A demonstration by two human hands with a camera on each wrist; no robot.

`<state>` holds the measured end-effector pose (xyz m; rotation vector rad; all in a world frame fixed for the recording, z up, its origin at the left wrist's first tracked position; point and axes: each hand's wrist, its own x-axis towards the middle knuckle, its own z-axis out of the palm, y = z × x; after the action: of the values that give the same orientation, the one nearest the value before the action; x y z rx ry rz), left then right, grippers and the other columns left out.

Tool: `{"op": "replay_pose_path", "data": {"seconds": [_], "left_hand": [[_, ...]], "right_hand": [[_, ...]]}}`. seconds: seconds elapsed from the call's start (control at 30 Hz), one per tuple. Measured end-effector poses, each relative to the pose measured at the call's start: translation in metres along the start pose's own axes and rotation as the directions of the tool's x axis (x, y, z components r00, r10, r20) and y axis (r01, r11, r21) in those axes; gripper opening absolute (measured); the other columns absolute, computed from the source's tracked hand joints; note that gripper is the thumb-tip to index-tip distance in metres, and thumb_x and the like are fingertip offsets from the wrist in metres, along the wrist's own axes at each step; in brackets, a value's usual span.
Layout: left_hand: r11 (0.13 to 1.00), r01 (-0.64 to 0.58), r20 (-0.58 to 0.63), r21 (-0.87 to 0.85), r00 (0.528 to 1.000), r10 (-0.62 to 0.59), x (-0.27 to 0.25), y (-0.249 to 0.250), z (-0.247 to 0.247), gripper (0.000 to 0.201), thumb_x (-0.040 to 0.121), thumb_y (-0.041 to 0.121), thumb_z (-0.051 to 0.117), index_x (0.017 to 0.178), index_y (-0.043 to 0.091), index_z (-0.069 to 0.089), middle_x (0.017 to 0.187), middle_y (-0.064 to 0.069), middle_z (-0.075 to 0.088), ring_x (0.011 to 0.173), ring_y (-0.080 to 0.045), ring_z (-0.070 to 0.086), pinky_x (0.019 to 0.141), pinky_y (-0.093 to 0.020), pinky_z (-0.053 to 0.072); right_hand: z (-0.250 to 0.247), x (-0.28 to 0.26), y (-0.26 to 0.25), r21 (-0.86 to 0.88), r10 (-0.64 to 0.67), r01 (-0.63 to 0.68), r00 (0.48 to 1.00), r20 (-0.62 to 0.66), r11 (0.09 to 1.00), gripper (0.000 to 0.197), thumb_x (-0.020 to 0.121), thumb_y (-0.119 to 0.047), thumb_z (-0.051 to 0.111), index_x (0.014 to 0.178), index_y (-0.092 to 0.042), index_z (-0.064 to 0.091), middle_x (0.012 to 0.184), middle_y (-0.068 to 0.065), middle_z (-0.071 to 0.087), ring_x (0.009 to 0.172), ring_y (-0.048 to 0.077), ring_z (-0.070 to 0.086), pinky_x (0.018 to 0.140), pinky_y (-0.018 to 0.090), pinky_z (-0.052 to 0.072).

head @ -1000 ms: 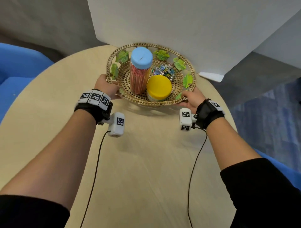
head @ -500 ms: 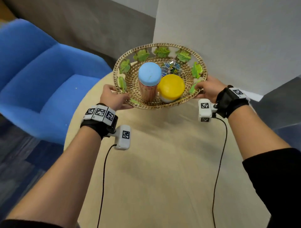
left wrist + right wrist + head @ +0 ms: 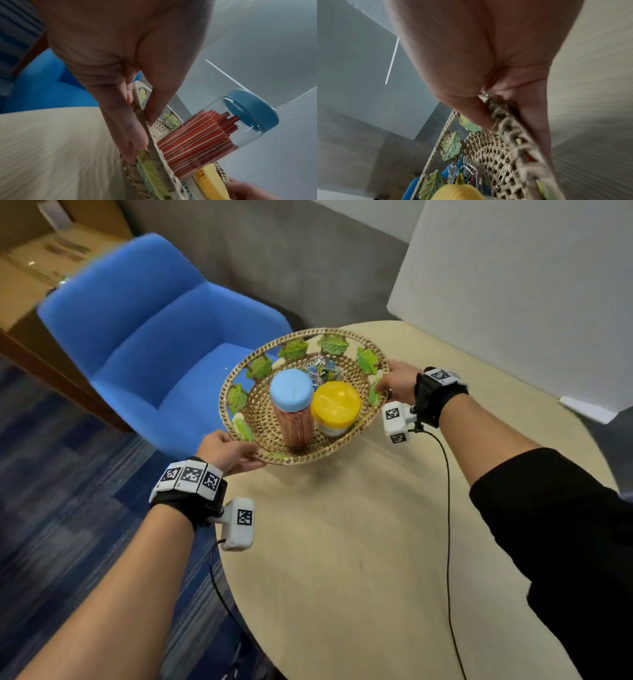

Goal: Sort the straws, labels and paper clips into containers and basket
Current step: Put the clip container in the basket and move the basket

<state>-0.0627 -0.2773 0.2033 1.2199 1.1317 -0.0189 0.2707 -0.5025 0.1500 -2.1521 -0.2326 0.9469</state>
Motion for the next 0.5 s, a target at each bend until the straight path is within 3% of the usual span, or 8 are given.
{"op": "replay_pose_path", "data": {"seconds": [0.13,0.23,0.33,0.4,0.5], "left_hand": [[0.992,0.124,0.036,0.007,0.992,-0.124,-0.003,-0.025,-0.011,0.044,0.079,-0.004,0.077,0.112,0.005,0.051,0.101,-0.037,0.068,0.077,-0.039,0.075,0.064,-0.04,0.062],[0.984,0.174,0.077,0.026,0.982,-0.175,-0.007,-0.036,-0.012,0.061,0.079,-0.001,0.079,0.132,-0.008,0.048,0.087,-0.031,0.072,0.079,-0.035,0.075,0.058,-0.031,0.063],[0.984,0.178,0.08,0.0,0.981,-0.177,-0.011,-0.04,-0.011,0.061,0.08,-0.003,0.077,0.133,-0.011,0.047,0.086,-0.031,0.072,0.076,-0.035,0.075,0.053,-0.027,0.06],[0.983,0.183,0.077,-0.005,0.98,-0.182,-0.013,-0.041,-0.008,0.056,0.082,-0.003,0.076,0.13,-0.013,0.049,0.085,-0.031,0.072,0.074,-0.036,0.075,0.051,-0.026,0.059],[0.984,0.177,0.082,0.012,0.981,-0.178,-0.015,-0.039,-0.003,0.046,0.084,-0.002,0.074,0.123,-0.016,0.055,0.085,-0.031,0.072,0.069,-0.034,0.075,0.05,-0.024,0.058]], "right_hand": [[0.026,-0.007,-0.011,-0.022,0.048,-0.048,0.999,0.002,0.999,0.06,0.059,-0.004,0.062,0.117,-0.018,0.063,0.114,0.012,0.069,0.102,0.039,0.066,0.082,0.056,0.058],[0.036,-0.004,-0.013,-0.102,0.047,-0.049,0.999,-0.026,0.994,0.063,0.066,-0.006,0.062,0.127,-0.02,0.058,0.121,0.009,0.065,0.102,0.038,0.065,0.076,0.053,0.06],[0.045,-0.028,-0.032,-0.193,0.041,-0.052,0.997,-0.065,0.98,0.068,0.078,-0.006,0.058,0.142,-0.026,0.046,0.127,0.005,0.059,0.098,0.037,0.066,0.072,0.051,0.061],[0.048,-0.035,-0.038,-0.218,0.026,-0.044,0.996,-0.084,0.975,0.062,0.087,-0.005,0.055,0.144,-0.025,0.044,0.123,0.006,0.058,0.099,0.037,0.065,0.08,0.052,0.059],[0.047,-0.04,-0.043,-0.242,0.026,-0.054,0.993,-0.115,0.969,0.055,0.089,-0.007,0.056,0.142,-0.022,0.046,0.132,0.011,0.06,0.111,0.038,0.062,0.092,0.053,0.054]]}}
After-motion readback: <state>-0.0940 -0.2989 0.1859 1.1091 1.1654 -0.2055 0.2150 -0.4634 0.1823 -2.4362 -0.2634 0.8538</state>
